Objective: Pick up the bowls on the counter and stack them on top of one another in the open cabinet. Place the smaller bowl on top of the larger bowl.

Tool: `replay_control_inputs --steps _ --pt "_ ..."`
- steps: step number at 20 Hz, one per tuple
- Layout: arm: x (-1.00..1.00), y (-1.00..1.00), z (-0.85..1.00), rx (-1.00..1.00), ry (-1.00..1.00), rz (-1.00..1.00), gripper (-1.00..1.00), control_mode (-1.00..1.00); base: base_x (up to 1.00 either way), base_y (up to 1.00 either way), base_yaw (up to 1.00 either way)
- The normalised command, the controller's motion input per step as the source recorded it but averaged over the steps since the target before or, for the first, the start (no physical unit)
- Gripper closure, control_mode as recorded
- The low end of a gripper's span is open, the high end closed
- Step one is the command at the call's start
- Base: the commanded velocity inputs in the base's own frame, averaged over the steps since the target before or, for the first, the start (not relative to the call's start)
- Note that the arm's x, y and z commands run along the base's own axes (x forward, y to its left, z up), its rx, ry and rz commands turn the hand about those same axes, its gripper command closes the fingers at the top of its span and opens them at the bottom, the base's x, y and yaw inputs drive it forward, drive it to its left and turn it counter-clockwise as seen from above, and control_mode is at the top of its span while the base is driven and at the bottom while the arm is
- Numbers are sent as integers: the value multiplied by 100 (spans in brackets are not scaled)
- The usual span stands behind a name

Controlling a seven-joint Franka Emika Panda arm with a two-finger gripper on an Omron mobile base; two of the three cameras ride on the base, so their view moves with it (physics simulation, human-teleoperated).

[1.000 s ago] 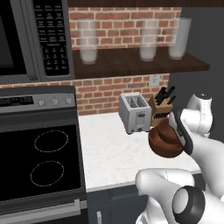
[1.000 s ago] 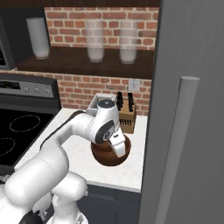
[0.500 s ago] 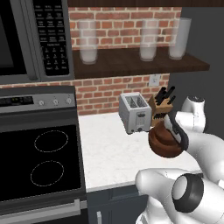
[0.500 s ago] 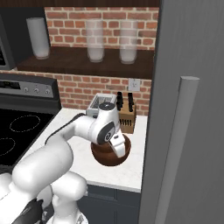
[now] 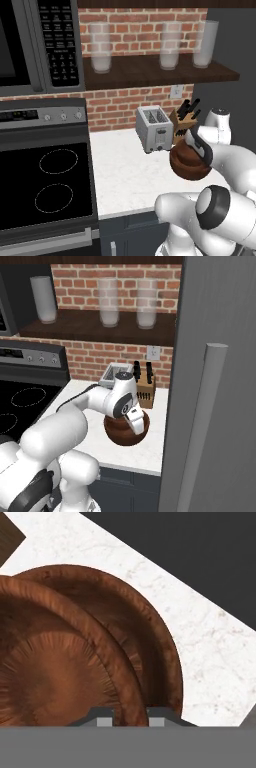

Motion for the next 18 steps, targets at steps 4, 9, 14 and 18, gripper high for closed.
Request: replay_control_inputs --steps 4,9,14,18 --pt "0 0 0 0 0 0 -100 -100 0 0 0" --pt "0 0 5 0 0 0 -100 -100 0 0 0" --pt "-8 -5 37 4 -4 0 -100 -100 0 0 0" --pt "-72 -33 50 10 -5 0 -100 -100 0 0 0"
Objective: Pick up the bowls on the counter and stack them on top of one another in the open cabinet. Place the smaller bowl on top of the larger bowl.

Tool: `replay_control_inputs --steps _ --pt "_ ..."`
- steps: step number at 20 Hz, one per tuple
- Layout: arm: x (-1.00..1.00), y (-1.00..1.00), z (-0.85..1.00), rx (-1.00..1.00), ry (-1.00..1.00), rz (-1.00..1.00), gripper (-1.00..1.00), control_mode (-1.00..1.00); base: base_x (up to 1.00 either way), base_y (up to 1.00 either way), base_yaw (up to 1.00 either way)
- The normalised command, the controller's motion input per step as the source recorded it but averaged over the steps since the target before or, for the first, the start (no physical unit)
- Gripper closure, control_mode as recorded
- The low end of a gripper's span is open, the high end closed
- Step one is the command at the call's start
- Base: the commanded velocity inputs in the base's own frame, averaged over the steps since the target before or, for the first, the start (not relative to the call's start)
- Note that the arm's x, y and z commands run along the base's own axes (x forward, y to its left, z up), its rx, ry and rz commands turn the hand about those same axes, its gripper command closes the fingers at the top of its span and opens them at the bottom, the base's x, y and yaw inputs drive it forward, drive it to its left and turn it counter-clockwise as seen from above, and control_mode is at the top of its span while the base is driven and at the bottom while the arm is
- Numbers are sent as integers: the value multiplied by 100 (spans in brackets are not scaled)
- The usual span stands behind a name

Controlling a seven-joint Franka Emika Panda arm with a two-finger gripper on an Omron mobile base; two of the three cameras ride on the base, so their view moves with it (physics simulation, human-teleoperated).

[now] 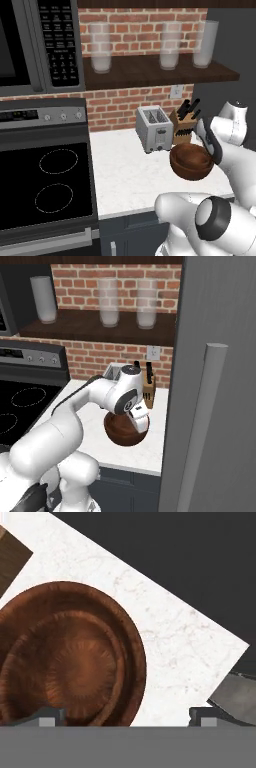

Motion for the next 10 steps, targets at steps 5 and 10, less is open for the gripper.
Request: replay_control_inputs --steps 5,10 --pt "-71 -16 3 4 0 0 -100 -100 0 0 0" --pt "-5 8 -33 0 0 4 -100 -100 0 0 0"
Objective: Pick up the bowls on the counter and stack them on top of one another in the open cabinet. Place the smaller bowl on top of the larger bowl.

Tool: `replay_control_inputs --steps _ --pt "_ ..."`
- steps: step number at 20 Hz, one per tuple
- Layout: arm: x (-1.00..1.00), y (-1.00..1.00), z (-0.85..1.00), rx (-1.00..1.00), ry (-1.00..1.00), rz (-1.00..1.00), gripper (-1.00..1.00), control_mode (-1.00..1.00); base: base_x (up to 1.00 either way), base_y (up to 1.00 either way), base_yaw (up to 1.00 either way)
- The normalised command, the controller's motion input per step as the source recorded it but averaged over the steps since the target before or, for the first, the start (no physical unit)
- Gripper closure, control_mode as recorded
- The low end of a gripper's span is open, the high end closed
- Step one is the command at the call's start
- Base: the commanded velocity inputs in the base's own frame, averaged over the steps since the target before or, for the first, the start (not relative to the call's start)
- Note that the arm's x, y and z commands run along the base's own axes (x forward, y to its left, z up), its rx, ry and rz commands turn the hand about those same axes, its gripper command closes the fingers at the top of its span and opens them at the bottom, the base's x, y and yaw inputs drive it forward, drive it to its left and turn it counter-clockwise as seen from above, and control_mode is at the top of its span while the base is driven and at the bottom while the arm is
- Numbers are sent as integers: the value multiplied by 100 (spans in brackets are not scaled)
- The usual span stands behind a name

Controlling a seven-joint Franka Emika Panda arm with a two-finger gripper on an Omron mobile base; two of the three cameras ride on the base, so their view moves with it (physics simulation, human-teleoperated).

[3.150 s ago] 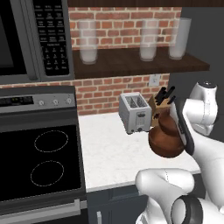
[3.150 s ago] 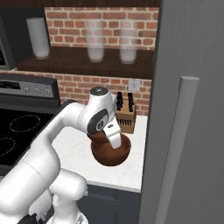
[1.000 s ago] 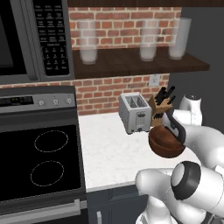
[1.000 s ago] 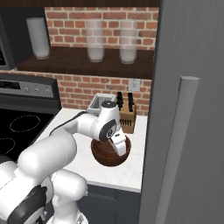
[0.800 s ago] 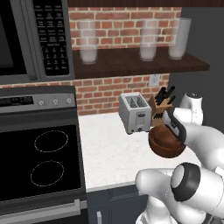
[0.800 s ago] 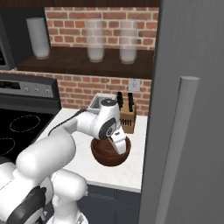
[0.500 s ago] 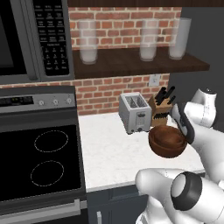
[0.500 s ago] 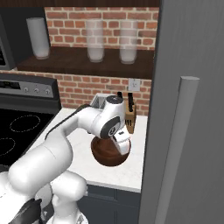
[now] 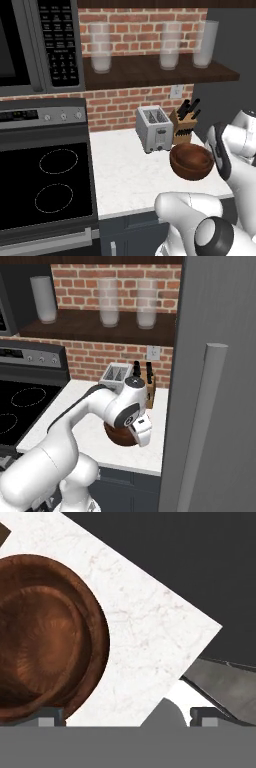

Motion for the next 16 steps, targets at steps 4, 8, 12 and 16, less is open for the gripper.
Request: replay_control_inputs --steps 4,8,12,16 --pt "4 12 -24 0 0 4 -100 -100 0 0 0" --pt "16 10 -24 -3 0 3 -100 -100 0 0 0" --pt "28 8 -28 -4 0 2 -100 -100 0 0 0" --pt "41 5 -28 -2 0 0 -100 -100 0 0 0"
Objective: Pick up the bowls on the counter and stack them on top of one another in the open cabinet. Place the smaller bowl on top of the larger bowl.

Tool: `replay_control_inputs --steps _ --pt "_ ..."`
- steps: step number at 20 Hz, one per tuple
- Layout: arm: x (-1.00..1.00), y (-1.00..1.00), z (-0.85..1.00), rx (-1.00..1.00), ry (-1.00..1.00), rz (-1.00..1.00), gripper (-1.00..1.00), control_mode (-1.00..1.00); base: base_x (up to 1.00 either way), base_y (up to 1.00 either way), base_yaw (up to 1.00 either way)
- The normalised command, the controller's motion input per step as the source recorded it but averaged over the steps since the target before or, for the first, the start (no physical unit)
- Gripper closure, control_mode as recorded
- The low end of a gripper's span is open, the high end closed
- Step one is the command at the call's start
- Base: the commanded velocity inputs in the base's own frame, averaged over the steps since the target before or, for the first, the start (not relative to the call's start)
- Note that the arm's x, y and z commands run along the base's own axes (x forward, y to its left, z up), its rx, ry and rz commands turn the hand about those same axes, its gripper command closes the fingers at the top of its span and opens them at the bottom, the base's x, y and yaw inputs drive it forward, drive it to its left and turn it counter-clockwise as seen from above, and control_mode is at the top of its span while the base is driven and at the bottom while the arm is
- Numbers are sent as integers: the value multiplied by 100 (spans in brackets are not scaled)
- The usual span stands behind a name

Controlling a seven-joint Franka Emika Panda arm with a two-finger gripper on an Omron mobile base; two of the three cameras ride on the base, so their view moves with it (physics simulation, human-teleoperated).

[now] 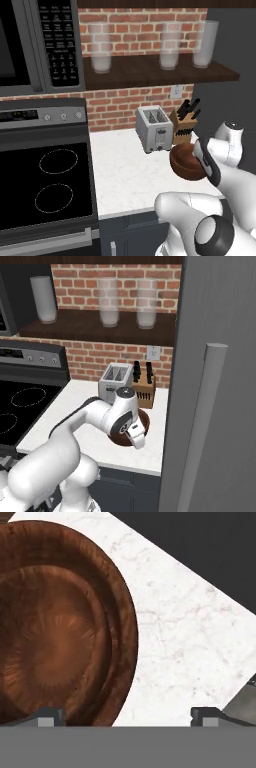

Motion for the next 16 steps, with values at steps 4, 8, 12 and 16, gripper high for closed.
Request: replay_control_inputs --steps 4,8,12,16 --pt "39 6 -38 -4 0 0 -100 -100 0 0 0" --pt "25 1 -41 -3 0 0 -100 -100 0 0 0" --pt "6 0 -38 -1 0 4 -100 -100 0 0 0" --pt "0 0 -18 0 0 4 100 -100 0 0 0"
